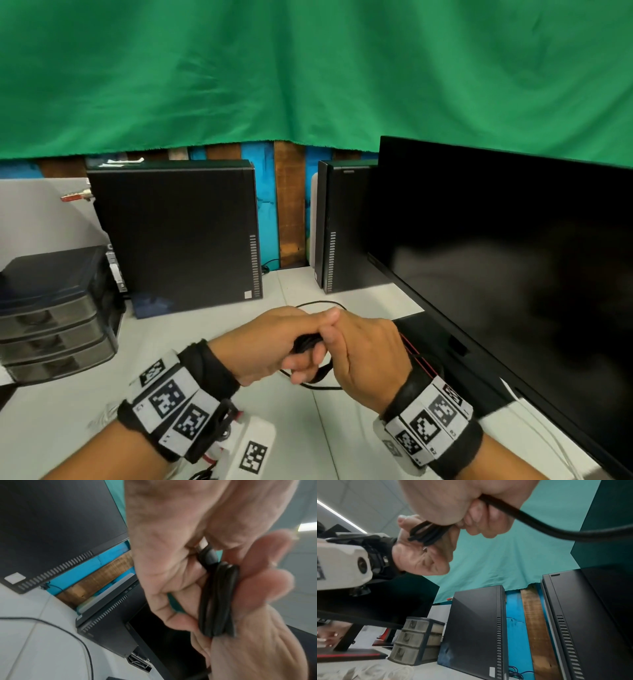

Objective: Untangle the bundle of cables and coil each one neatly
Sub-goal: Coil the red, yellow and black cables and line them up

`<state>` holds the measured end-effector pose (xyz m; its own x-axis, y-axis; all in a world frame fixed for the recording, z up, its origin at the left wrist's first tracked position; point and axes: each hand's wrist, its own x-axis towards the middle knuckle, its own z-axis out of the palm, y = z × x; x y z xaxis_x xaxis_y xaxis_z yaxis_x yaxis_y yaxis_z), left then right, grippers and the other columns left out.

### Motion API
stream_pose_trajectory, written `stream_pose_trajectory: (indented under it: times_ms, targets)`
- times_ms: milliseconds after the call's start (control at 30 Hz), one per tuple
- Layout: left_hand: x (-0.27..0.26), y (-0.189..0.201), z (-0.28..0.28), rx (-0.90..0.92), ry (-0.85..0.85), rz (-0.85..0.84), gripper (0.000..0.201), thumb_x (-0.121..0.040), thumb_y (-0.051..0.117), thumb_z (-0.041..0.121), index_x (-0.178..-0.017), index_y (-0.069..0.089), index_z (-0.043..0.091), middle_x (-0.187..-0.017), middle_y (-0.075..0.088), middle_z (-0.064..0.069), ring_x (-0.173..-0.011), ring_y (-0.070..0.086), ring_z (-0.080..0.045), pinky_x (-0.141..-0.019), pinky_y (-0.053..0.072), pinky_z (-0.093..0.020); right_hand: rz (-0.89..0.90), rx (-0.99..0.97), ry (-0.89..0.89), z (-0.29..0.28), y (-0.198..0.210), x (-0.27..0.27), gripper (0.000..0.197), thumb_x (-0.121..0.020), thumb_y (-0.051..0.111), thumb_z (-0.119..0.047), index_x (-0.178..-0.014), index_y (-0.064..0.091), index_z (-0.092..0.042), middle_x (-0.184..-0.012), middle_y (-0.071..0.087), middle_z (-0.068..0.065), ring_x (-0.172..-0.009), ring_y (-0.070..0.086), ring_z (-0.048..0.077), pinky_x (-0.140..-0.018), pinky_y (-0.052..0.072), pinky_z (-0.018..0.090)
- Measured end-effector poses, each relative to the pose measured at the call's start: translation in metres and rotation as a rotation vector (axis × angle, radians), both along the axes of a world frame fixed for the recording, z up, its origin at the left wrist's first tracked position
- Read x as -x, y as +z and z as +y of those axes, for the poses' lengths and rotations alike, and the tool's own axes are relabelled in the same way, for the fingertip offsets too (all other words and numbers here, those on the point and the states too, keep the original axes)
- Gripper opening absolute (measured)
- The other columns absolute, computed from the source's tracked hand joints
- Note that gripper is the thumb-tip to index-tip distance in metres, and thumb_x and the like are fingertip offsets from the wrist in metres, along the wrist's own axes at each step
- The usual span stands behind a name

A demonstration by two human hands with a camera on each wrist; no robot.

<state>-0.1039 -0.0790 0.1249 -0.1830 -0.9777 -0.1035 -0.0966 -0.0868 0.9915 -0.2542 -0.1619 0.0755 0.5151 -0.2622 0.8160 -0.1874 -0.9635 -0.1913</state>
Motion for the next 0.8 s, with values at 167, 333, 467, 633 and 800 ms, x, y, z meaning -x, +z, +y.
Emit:
stream_pose_trajectory:
  times_ms: [167,333,467,633,800]
  targets:
    - [-0.009,0.007,0.003,0.068,0.236,0.424,0.038,-0.093,0.058,0.038,-0.062,0.05,0.017,-0.048,0.03,0.004,-0.042,0.031,-0.01,-0.05,0.037,-0.019,-0.032,-0.687,0.311,0.002,0.014,-0.007,0.031,-0.098,0.046,-0.05,-0.082,0.055,-0.025,-0.056,0.046,-0.013,-0.049,0.04,0.005,-0.048,0.033,0.017]
    - [-0.031,0.007,-0.004,0.1,0.379,0.953,0.03,-0.096,0.055,0.029,-0.07,0.052,0.015,-0.047,0.035,0.008,-0.038,0.033,-0.005,-0.089,0.027,-0.022,-0.08,-0.877,0.255,-0.002,0.011,0.009,0.019,-0.099,0.052,-0.029,-0.099,0.07,-0.02,-0.054,0.039,-0.008,-0.048,0.032,0.004,-0.046,0.031,0.014]
    - [-0.022,0.0,-0.008,0.127,0.372,0.975,0.03,-0.095,0.053,0.032,-0.073,0.058,0.013,-0.044,0.035,0.009,-0.038,0.036,-0.005,-0.096,0.022,-0.032,-0.142,-0.861,0.114,-0.017,-0.008,0.008,0.021,-0.101,0.054,-0.018,-0.101,0.074,-0.026,-0.056,0.051,-0.011,-0.053,0.046,0.001,-0.056,0.041,0.012]
    - [-0.004,-0.005,-0.015,0.168,0.34,0.827,0.024,-0.095,0.05,0.036,-0.089,0.053,0.012,-0.046,0.038,0.009,-0.043,0.035,-0.006,-0.068,0.032,-0.025,-0.014,-0.751,-0.113,-0.015,-0.047,-0.016,0.023,-0.103,0.05,-0.033,-0.096,0.072,-0.032,-0.073,0.069,-0.008,-0.066,0.061,0.007,-0.066,0.052,0.031]
    - [0.001,-0.008,-0.014,0.279,0.446,0.514,0.044,-0.092,0.047,0.039,-0.112,0.065,0.004,-0.064,0.054,0.002,-0.061,0.052,-0.011,-0.077,0.042,-0.03,0.216,-0.645,-0.06,0.011,-0.042,-0.017,0.024,-0.103,0.045,-0.042,-0.094,0.065,-0.032,-0.055,0.051,-0.009,-0.055,0.049,0.009,-0.055,0.039,0.027]
